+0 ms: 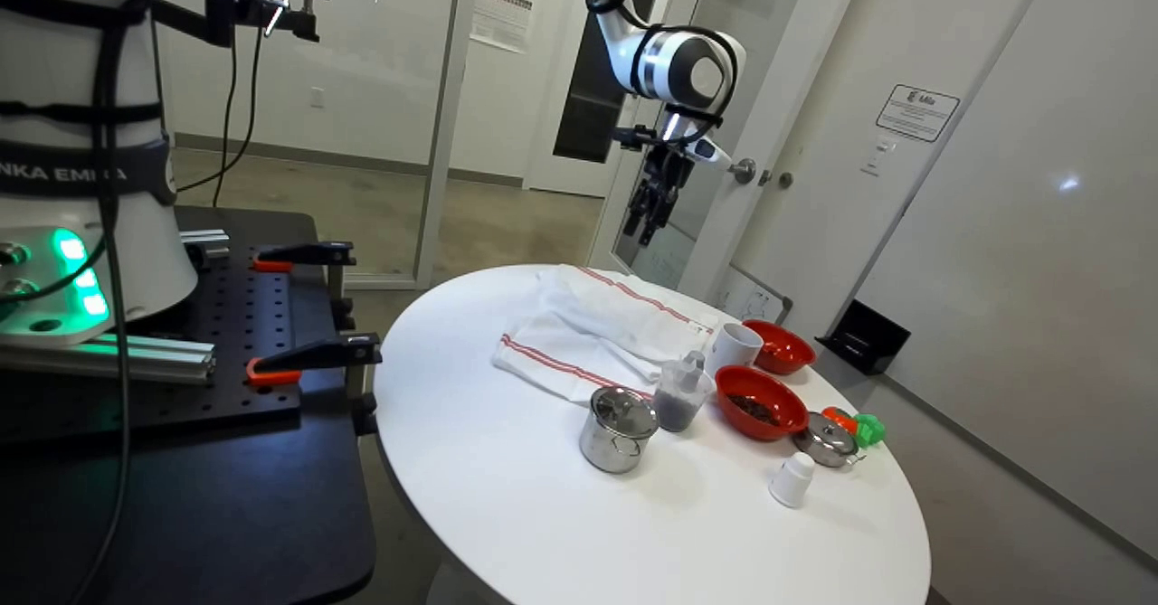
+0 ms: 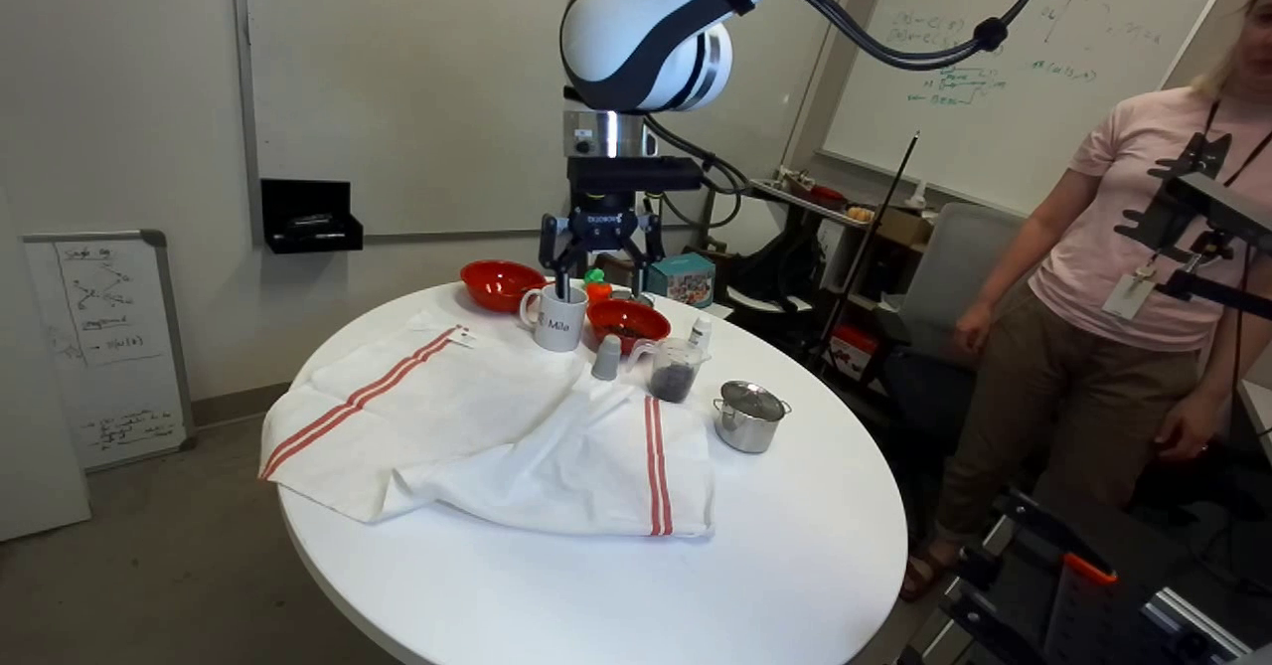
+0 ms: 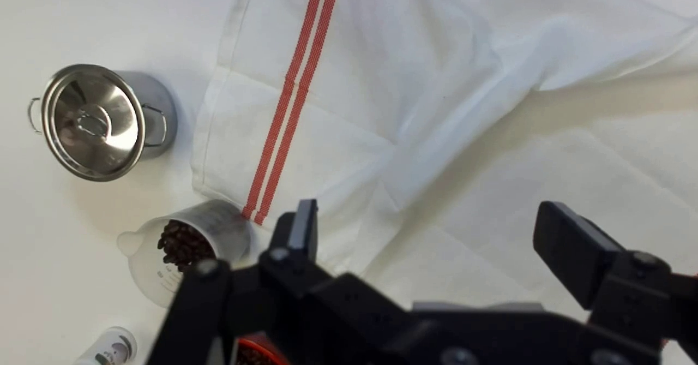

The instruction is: Pick up the towel and place it back on the table

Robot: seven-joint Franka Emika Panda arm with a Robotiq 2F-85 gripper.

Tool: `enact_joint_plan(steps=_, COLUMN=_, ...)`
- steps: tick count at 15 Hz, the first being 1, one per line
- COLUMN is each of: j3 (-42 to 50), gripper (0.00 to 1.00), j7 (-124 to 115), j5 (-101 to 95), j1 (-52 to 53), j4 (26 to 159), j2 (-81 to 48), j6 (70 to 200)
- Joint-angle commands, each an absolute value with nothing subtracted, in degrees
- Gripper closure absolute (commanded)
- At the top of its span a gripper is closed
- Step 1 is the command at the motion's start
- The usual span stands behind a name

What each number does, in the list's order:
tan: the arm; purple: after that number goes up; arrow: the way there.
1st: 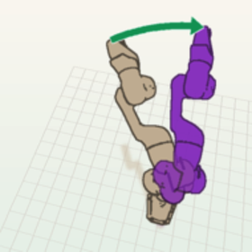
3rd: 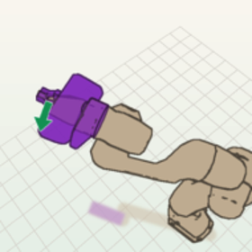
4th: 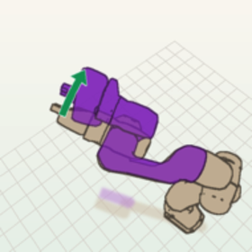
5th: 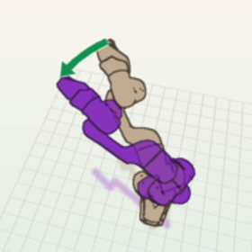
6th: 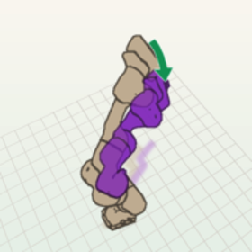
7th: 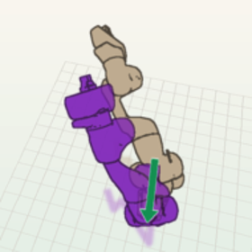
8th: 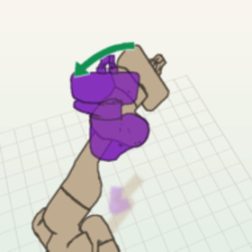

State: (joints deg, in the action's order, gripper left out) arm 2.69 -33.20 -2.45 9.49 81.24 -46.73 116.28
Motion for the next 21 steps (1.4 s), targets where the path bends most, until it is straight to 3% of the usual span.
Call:
enact_joint_plan(steps=1, j3=4.2, gripper=0.0, j7=-35.3, j5=-2.5, j1=10.6, j4=82.7, j2=-45.7, j6=117.1)
enact_joint_plan(steps=9, j3=4.6, gripper=0.0, j7=-51.8, j5=0.6, j1=10.8, j4=83.4, j2=-48.3, j6=125.8)
enact_joint_plan(steps=21, j3=4.3, gripper=0.0, j7=-54.3, j5=0.0, j1=11.9, j4=78.5, j2=-60.5, j6=128.4)
